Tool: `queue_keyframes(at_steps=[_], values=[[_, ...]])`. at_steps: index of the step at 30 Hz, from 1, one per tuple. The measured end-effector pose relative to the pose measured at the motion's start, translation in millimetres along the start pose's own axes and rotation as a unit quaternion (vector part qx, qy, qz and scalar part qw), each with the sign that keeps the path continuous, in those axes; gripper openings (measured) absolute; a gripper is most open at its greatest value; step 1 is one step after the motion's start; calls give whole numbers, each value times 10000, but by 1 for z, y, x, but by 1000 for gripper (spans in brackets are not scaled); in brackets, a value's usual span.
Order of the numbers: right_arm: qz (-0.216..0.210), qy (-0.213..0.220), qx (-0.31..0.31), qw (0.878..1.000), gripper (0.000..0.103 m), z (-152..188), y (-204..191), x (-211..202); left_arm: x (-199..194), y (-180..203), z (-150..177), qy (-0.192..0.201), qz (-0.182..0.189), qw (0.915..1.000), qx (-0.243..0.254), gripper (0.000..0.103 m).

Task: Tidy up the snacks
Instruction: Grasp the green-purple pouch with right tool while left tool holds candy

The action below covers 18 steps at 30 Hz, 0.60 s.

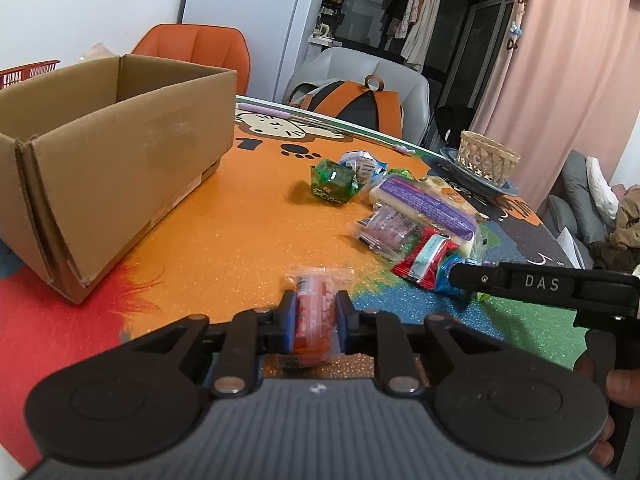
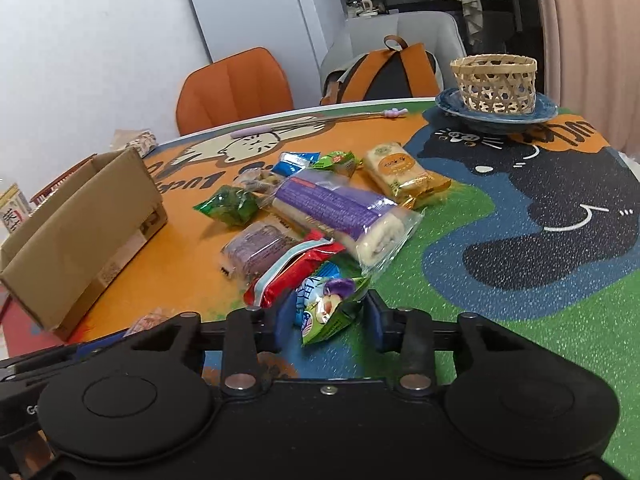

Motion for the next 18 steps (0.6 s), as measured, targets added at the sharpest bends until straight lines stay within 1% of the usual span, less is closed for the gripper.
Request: queue_keyframes(at_steps=[2,4,18], values=[[-48,41,0,10000,31,-1,-3,-5,-2,0,-1,7,14,10000,-21,18],[-104,84,-13,9999,30,-2,-7,-11,-6,-1,-3,51,23,10000,-37,18],[-491,435,-269,9975,28,-14,-40,-41,-41,-15,-24,472,11,9987,-180,17]])
Point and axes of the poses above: each gripper's, at about its wrist camera, not at the fingertips, and x roughly the way its jaws point, y to its right, z to its underside, the point moved 8 cm from there along x, roughly the way its jaws point, and after that the axes turned 7 degrees about x, right-handed, at the moved point
